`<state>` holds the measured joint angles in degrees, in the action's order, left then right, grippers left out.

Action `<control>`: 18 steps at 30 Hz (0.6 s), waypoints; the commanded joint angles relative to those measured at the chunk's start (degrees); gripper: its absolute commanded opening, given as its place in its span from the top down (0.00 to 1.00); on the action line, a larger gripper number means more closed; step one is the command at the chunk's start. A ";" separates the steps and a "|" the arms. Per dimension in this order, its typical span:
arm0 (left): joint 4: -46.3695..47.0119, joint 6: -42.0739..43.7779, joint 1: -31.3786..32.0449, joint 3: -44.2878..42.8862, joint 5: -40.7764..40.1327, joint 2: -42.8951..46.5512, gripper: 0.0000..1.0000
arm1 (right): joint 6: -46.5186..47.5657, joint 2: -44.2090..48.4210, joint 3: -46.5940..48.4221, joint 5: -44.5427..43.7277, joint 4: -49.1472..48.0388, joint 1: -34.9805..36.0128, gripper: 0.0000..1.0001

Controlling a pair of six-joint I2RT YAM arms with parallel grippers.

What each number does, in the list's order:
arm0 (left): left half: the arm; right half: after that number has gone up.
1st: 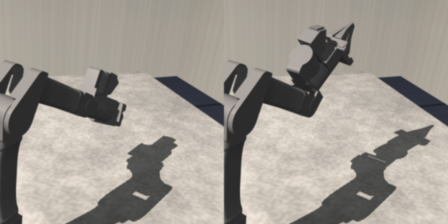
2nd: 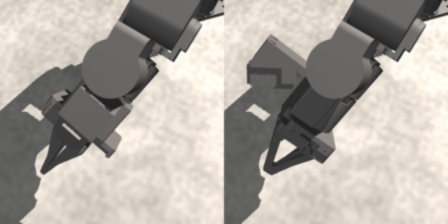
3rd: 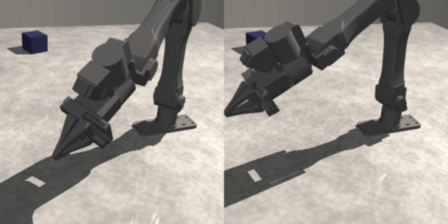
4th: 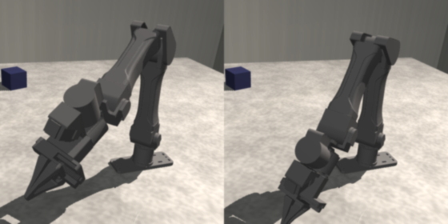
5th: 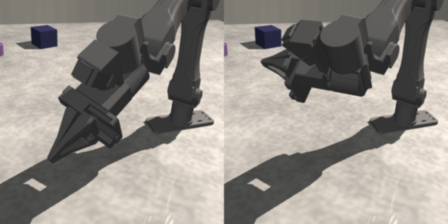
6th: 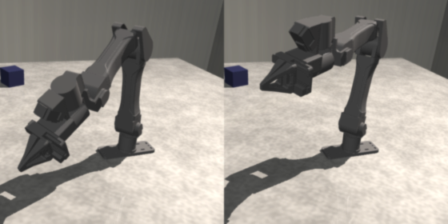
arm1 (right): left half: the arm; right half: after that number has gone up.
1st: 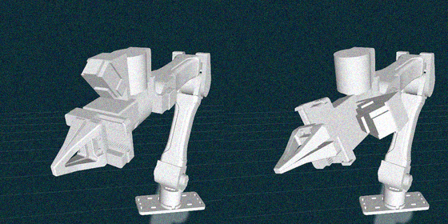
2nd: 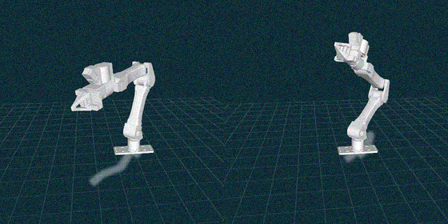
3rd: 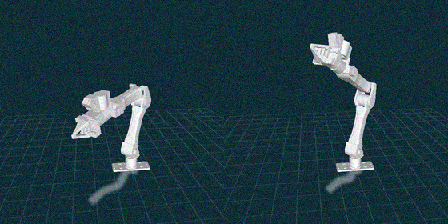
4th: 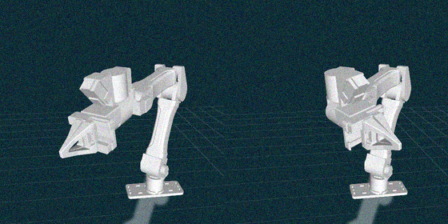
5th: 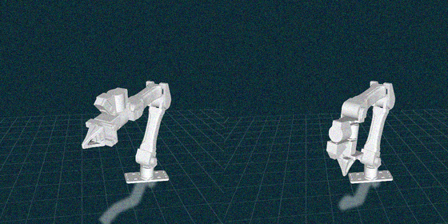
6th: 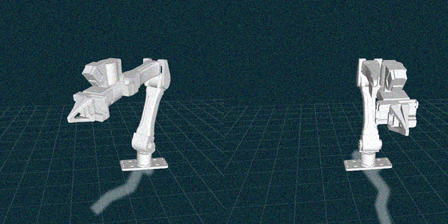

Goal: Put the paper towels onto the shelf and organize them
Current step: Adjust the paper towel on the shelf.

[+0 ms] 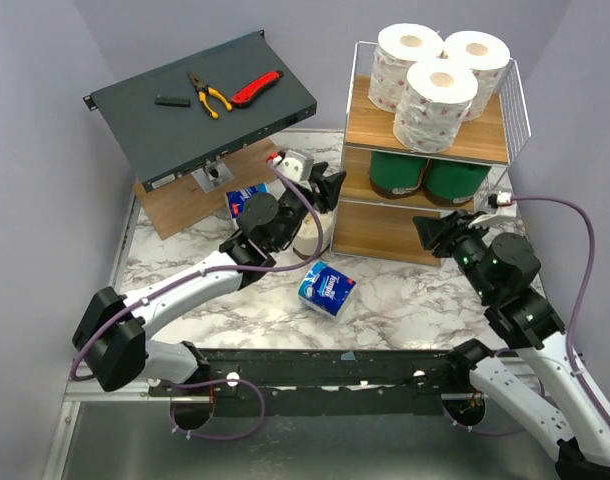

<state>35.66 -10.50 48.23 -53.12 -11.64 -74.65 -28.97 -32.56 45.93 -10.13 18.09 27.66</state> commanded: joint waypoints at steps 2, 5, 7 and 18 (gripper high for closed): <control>1.25 0.65 -2.19 -5.65 5.36 -4.26 0.51 | 4.42 -1.43 -3.15 2.01 -10.50 0.09 0.64; 1.14 1.07 -2.52 -7.47 7.07 -6.11 0.53 | 6.37 -2.34 -5.10 1.45 -14.61 0.11 0.67; 0.89 1.35 -2.58 -8.44 7.62 -7.20 0.54 | 7.29 -3.23 -6.19 1.27 -17.08 0.11 0.69; 1.46 0.76 -2.94 -9.75 9.74 -10.18 0.74 | 7.26 -10.63 -8.94 -0.71 -30.77 1.13 0.75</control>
<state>35.92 -9.82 45.47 -61.41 -4.38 -83.99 -21.98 -41.28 38.11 -9.52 -4.97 27.99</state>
